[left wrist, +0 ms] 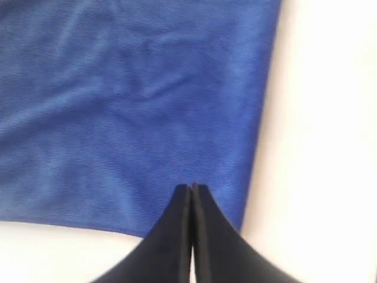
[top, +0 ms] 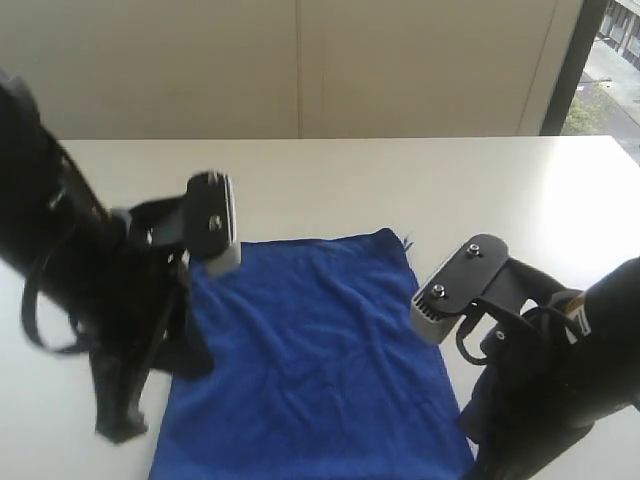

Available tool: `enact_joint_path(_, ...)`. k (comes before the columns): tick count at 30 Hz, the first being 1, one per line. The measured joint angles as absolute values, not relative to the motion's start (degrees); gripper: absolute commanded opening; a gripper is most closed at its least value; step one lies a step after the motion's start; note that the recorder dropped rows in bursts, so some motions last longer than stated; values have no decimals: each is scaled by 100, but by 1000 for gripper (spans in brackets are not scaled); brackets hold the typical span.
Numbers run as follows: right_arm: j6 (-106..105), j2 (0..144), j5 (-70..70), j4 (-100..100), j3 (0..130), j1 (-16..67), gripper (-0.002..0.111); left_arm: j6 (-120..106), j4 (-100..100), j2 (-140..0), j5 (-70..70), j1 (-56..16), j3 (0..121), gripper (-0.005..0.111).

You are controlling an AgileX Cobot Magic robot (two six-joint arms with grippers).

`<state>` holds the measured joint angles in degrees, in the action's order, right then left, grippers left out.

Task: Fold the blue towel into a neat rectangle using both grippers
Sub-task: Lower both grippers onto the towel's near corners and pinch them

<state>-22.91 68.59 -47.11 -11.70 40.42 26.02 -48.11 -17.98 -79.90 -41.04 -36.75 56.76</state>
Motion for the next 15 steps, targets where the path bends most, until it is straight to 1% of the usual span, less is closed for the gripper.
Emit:
enact_joint_path(4,-3003,6859,-5210,-1170,4324,2602,0,-4924,-1811,-7816,-3786,-4104,4648,0)
enact_joint_path(6,-3791,6859,-5291,-1170,4378,2602,0,-5147,-1659,-7839,-3481,-4211,4130,0)
enact_joint_path(8,-4250,6859,-5301,-1170,4377,2602,0,-5205,-1560,-7839,-3194,-4222,3948,0)
enact_joint_path(10,-4641,6859,-5295,-1170,4377,2602,6,-5219,-1536,-7839,-2915,-4222,3905,3)
enact_joint_path(12,-4848,6859,-5105,-1170,4365,2602,22,-5219,-1521,-7839,-2753,-4245,3896,19)
enact_joint_path(13,-4987,6859,-4954,-1170,4322,2602,30,-5219,-1521,-7839,-2753,-4254,3891,32)
enact_joint_path(14,-5239,6859,-4824,-1170,4242,2602,37,-5219,-1521,-7839,-2814,-4254,3891,41)
enact_joint_path(15,-5463,6884,-4727,-1170,4156,2602,41,-5219,-1521,-7839,-2879,-4254,3891,52)
